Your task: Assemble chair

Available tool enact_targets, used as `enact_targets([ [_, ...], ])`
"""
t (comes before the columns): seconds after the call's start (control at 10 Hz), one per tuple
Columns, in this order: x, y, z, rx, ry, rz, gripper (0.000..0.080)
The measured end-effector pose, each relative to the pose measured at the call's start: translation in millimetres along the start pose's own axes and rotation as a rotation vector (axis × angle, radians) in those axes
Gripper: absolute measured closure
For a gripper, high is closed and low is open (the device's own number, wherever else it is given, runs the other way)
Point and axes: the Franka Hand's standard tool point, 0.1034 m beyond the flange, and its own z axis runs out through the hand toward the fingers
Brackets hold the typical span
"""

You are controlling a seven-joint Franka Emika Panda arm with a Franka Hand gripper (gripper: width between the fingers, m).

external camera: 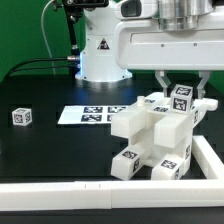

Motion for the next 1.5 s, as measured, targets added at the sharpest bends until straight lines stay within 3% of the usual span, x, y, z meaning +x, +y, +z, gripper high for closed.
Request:
enact_targets([
  [0.4,-1.2,-1.2,0.4,0.001,-0.002,0.264,0.0514],
  [0.7,-1.3,-1.2,0.4,0.001,-0.002,0.279,0.0514],
  [0.8,-1.3,-1.2,0.5,0.001,-0.002,0.278,0.0420],
  [0.9,-1.3,-0.9,-0.1,-0.001,-0.001,0.252,0.0266],
  [1.0,-2.1,-0.4,-2.7,-0.005,-0.006,0.159,0.0266],
  [1.1,-1.6,-0.7,-3.7,-0.002,-0.003,0.066,0.0170],
  [1.3,-4.8,-3.0,0.0,-0.009,0.016,-0.237,0.0152],
  [1.5,-4.7,-2.4,0.9,-0.016,0.017,-0.342,0.0151],
])
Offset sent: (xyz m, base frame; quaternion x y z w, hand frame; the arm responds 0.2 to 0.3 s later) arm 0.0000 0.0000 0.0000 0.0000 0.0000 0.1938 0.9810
